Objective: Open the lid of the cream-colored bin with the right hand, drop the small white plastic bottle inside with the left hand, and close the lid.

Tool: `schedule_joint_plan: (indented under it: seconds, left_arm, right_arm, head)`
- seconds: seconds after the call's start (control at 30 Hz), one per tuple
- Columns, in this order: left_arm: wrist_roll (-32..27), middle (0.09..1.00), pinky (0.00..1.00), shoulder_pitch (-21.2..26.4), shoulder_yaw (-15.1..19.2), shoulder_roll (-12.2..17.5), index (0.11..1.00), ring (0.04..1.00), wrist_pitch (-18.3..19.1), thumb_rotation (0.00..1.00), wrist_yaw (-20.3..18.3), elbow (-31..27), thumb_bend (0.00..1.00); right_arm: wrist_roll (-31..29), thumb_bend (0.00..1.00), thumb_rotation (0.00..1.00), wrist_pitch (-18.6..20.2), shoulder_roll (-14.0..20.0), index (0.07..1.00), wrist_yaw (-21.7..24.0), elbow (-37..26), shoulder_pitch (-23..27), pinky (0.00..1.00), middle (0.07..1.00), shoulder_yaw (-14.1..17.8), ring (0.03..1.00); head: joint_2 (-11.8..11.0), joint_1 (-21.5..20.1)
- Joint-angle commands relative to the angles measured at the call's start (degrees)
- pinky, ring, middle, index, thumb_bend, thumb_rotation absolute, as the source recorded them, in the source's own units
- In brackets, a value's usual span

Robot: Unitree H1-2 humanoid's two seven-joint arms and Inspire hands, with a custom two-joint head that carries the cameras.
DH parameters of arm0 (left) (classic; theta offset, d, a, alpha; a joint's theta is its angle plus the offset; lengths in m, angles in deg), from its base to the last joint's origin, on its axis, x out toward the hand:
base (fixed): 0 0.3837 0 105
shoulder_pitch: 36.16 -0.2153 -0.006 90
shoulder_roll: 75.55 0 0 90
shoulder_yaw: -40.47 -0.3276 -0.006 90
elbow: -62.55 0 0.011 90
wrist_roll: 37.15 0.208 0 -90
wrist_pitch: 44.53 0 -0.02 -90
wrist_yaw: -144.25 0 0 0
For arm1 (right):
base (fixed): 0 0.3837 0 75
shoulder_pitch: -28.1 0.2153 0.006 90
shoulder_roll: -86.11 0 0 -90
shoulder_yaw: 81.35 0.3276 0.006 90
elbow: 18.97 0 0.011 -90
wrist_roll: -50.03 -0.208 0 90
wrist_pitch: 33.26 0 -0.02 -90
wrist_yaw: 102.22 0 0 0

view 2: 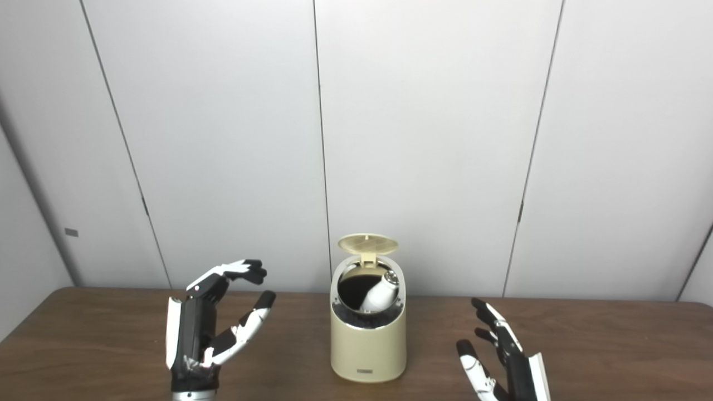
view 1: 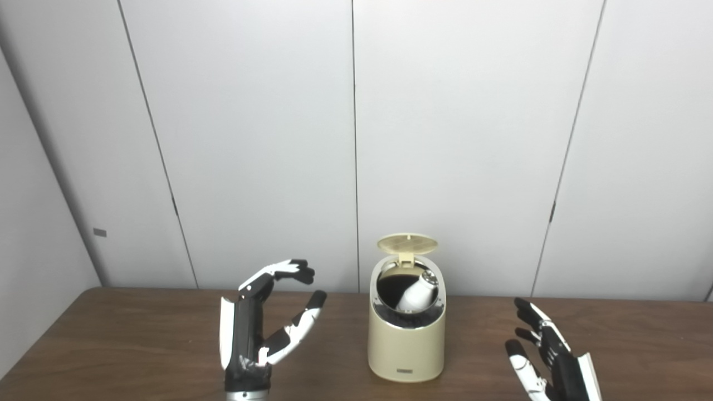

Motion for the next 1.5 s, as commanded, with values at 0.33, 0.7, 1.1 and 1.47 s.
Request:
schedule_joint_plan:
  seconds: [0.33,0.7,1.1,1.47]
  left_arm:
    - [-8.2,0.988,0.91,-1.6,8.4,-1.5,0.985,0.959,-0.5,0.97,-28.7,2.2,0.32]
    - [-4.6,0.988,0.96,-1.3,11.1,-3.3,0.963,0.981,3.0,0.98,-35.7,3.9,0.46]
    - [-2.8,0.986,0.97,-1.7,13.3,-4.8,0.96,0.985,4.3,1.0,-37.5,3.7,0.46]
    - [-2.4,0.981,1.0,-1.9,15.8,-5.1,0.952,0.993,5.5,1.0,-37.0,3.5,0.53]
  right_arm:
    - [21.4,0.65,1.0,7.9,11.0,0.998,7.8,-17.4,9.3,0.94,0.999,-1.8,0.996]
    - [27.7,0.76,0.93,23.1,12.5,0.931,21.6,-27.2,21.0,0.96,1.0,-4.0,1.0]
    - [32.3,0.89,0.99,25.9,13.7,0.855,27.5,-21.2,29.0,0.95,1.0,-9.1,1.0]
    - [35.2,0.87,0.96,27.1,13.9,0.783,30.4,-14.7,33.4,1.0,1.0,-12.8,1.0]
  head:
    - [0.8,-1.1]
    - [1.7,-2.1]
    - [1.7,-2.2]
    - [1.7,-2.2]
